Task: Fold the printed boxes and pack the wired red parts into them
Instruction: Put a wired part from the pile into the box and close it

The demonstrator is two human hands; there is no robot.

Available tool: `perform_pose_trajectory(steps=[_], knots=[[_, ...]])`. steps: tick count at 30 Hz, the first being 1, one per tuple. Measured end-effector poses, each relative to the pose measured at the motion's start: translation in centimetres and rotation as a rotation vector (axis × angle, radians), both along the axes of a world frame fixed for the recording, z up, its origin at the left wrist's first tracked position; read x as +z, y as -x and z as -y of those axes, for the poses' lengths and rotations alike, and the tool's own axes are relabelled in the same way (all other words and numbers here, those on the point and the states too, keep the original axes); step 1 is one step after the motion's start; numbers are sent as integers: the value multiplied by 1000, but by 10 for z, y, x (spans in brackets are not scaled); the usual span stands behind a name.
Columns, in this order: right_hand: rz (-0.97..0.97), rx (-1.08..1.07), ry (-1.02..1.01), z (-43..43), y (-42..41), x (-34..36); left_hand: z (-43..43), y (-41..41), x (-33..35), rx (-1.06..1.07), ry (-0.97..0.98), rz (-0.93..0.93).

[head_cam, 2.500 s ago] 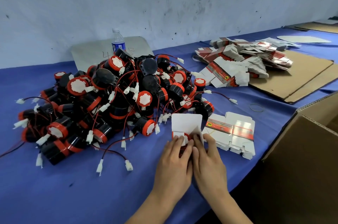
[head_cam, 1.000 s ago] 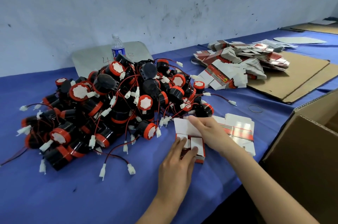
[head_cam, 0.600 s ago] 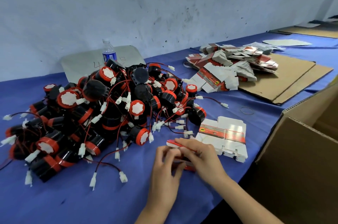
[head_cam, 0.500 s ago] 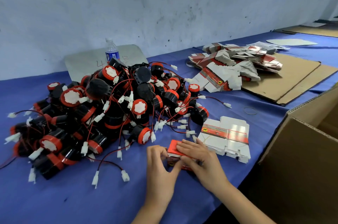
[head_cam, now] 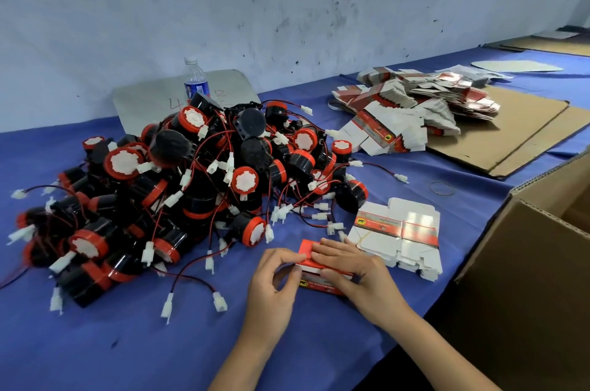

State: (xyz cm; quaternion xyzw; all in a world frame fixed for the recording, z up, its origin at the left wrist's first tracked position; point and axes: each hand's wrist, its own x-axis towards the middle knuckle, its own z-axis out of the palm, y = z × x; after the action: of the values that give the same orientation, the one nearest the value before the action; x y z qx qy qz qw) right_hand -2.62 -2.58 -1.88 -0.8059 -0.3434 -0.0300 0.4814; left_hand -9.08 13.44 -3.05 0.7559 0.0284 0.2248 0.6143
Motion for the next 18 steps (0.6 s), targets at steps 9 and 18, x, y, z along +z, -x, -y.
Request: perform_pose_trajectory(steps=[9,18], knots=[[147,81,161,9,-1,-1,-22,0,0,-74,-207,19],[392,111,379,16,-4,4,-27,2,1,-55,-549,145]])
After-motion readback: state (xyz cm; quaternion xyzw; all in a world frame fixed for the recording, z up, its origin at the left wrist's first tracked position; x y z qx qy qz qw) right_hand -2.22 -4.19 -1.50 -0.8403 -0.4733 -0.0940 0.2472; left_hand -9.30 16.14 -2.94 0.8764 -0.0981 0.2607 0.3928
